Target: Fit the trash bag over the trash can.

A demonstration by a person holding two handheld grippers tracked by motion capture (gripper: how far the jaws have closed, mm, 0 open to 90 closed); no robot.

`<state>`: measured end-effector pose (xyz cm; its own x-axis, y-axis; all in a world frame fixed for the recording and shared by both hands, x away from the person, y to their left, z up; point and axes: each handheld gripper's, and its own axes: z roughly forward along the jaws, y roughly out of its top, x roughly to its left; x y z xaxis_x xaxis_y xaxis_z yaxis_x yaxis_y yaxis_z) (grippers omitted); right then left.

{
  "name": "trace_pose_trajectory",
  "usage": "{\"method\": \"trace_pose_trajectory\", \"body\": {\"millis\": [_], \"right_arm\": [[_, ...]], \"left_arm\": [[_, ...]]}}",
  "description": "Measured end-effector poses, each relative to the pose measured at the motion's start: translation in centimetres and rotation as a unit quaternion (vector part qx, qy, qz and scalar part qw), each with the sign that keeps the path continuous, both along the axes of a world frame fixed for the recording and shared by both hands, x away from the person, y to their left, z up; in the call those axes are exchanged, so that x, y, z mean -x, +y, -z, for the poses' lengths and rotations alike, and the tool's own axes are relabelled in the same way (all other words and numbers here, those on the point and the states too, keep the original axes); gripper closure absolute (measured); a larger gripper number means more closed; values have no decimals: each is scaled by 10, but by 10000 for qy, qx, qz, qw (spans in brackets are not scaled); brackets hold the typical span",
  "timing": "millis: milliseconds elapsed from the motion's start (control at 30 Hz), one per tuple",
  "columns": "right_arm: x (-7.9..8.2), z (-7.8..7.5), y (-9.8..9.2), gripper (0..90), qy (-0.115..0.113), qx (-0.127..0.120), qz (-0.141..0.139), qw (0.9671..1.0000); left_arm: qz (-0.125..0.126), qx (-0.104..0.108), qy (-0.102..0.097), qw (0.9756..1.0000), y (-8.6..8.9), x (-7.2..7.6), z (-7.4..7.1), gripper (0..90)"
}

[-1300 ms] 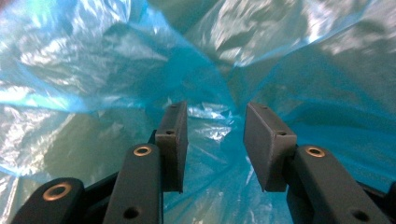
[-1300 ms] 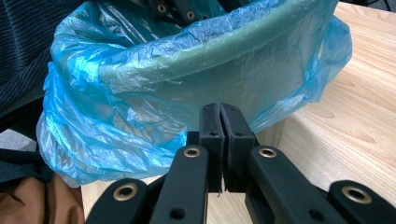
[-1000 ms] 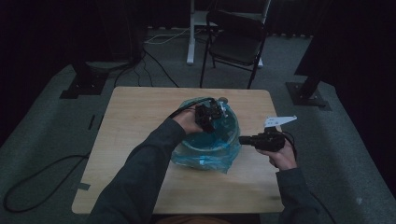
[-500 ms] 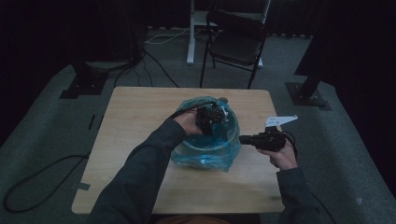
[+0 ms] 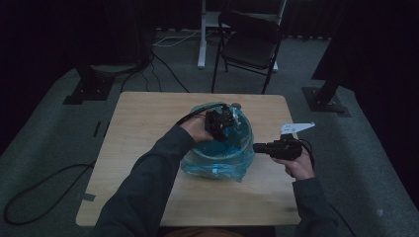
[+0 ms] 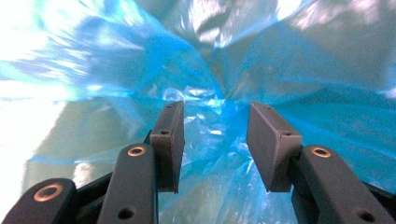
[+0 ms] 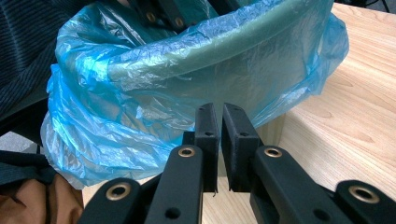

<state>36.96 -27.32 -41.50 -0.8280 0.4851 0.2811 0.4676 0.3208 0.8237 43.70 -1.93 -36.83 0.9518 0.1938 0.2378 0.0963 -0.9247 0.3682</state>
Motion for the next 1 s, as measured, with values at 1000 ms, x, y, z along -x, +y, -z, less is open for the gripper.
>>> {"method": "trace_pose_trajectory", "body": {"millis": [1000], "right_arm": [[0,1,-1,826,-4,-39,63,10000]], "left_arm": [[-1395,1788,-1003,9688,95,-4,-42,568]]}}
